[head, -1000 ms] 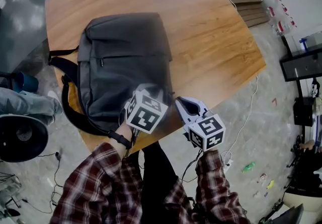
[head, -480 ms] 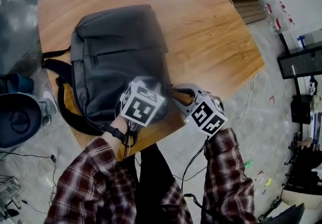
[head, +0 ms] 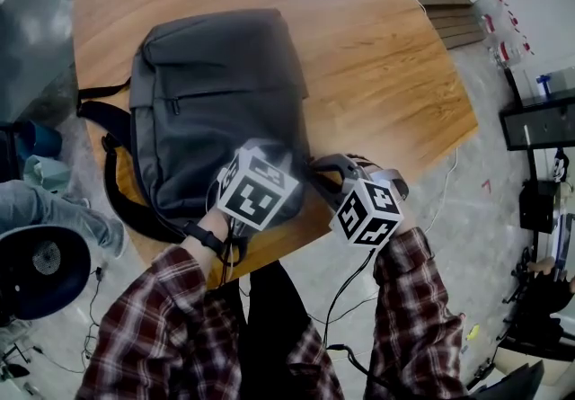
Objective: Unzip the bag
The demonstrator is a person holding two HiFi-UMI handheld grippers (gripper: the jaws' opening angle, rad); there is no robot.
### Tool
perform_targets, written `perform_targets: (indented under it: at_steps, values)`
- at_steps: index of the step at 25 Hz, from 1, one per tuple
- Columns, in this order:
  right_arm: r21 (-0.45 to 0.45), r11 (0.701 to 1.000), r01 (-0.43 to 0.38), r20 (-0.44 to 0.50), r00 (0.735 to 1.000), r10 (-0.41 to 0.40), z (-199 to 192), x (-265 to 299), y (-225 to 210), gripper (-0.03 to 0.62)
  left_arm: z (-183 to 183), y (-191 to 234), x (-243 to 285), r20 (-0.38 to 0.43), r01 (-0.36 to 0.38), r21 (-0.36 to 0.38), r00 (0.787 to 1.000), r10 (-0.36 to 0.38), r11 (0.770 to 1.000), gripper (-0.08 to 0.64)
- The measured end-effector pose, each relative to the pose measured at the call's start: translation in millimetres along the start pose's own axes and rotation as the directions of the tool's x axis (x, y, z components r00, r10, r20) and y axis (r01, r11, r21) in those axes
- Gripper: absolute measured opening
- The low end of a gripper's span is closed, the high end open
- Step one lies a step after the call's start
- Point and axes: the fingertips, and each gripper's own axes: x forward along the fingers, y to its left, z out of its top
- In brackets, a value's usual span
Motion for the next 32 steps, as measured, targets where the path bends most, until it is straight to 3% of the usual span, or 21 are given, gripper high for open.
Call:
perform_targets:
  at_steps: [6,12,18,22,26,32]
  values:
    - [0.111,0.994,0.018,0.046,0.999,-0.023,0.9,-8.8,-10.0,0.014,3.6,5.2,1.1,0.014,-0.013,-0.006,1.000,0.013,1.000,0.006]
    - [0.167,0.985,0.040,0.040,0.998,-0.048,-3.8,-0.8,-22.0,0.012,11.6,7.0,7.2,-0.001,-0.050,0.065,0.999,0.050,0.997,0.005]
    - [0.251,0.966,0.060,-0.013,0.998,-0.059,-15.0,-11.3,-15.4,0.011,21.7,9.9,17.9,0.013,-0.028,0.004,1.000,0.027,1.000,0.005]
    - [0.343,0.933,0.113,-0.051,0.994,-0.101,-25.2,-14.2,1.4,0.012,26.3,7.9,25.0,0.007,-0.034,-0.014,0.999,0.034,0.999,0.006]
    - [0.452,0.881,0.139,-0.055,0.990,-0.128,-29.9,-17.9,20.1,0.011,30.1,7.9,32.7,0.002,-0.046,-0.031,0.999,0.046,0.998,0.005]
    - [0.600,0.792,0.113,0.031,0.986,-0.163,-16.0,-25.2,53.7,0.012,48.0,8.2,47.4,0.004,-0.103,-0.086,0.995,0.104,0.991,0.006]
